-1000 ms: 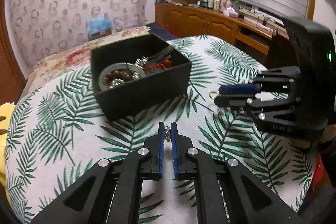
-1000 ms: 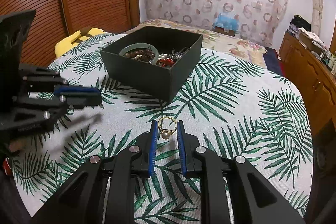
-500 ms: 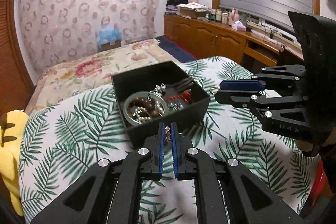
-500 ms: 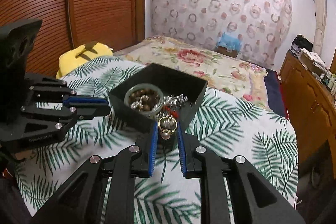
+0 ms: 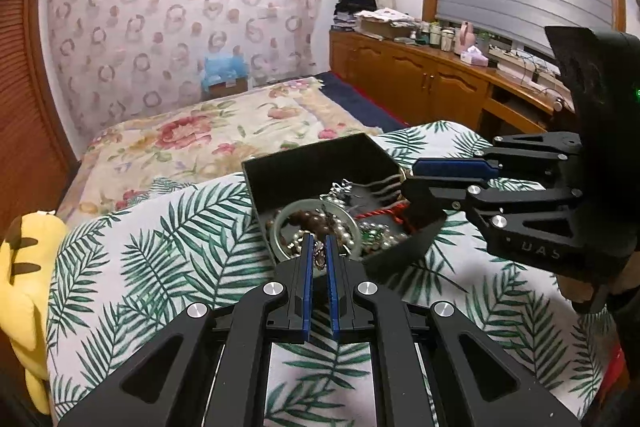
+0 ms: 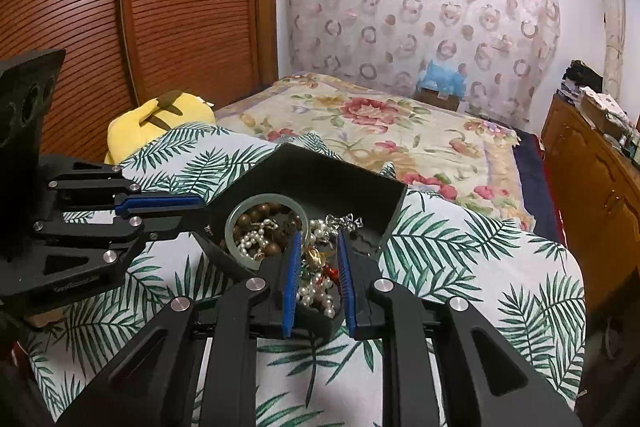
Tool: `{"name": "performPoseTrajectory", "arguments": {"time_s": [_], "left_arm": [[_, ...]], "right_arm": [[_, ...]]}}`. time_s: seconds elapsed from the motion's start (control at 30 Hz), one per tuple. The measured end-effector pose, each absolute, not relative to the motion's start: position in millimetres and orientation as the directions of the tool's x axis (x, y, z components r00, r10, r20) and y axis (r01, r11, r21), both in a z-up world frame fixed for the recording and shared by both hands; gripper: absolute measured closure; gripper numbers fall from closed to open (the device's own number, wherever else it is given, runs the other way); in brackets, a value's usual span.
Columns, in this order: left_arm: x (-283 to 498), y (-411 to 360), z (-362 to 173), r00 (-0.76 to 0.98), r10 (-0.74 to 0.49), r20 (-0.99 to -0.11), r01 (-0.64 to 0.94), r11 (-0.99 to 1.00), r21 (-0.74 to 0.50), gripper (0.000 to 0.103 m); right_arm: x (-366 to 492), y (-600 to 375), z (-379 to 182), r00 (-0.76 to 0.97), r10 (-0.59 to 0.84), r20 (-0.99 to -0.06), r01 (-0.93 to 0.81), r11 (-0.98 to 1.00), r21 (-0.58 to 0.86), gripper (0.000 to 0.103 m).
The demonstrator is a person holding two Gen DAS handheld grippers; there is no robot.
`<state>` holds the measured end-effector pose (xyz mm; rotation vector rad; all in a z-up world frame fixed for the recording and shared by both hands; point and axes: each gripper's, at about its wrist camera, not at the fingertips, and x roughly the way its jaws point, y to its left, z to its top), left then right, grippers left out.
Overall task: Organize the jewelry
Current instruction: 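Carry the earring and gold ring into the black box and release them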
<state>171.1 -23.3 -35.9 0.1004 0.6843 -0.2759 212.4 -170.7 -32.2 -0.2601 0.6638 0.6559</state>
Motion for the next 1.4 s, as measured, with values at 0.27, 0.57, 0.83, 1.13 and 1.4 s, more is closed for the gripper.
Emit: {"name": "performPoseTrajectory", "arguments": {"time_s": [0.27, 0.57, 0.83, 1.13, 1.4], "left_arm": [[186.0, -19.4, -29.5, 0.750, -0.213, -0.626, 0.270, 0.963, -0.003, 0.097], [213.3, -20.8, -32.1, 0.745, -0.192, -0.639, 0.252, 0.968, 0.004, 0.097], [234.9, -20.9, -36.6, 0.738, -0.174, -0.652, 0.231, 0.973, 0.003, 0.097], [237.5, -19.0, -39.2, 0.735, -0.158, -0.659, 0.210, 0.978, 0.000, 0.096], [221.4, -9.3, -34.4, 0.747, -0.154, -0.647, 0.187, 0.982, -0.018, 0.071]], "right_arm": [[214.4, -169.9, -32.3, 0.603, 0.478, -0.638, -0.637, 0.770, -0.025, 0.082], [208.6, -183.1, -31.8, 0.620, 0.467, -0.631, -0.618, 0.786, -0.025, 0.082], [204.7, -196.8, -33.1, 0.624, 0.461, -0.630, -0.604, 0.797, -0.015, 0.082], [202.8, -199.3, -36.6, 0.621, 0.463, -0.632, -0.602, 0.799, -0.006, 0.081], [197.4, -199.0, -34.5, 0.641, 0.460, -0.615, -0.582, 0.813, 0.002, 0.081]]}}
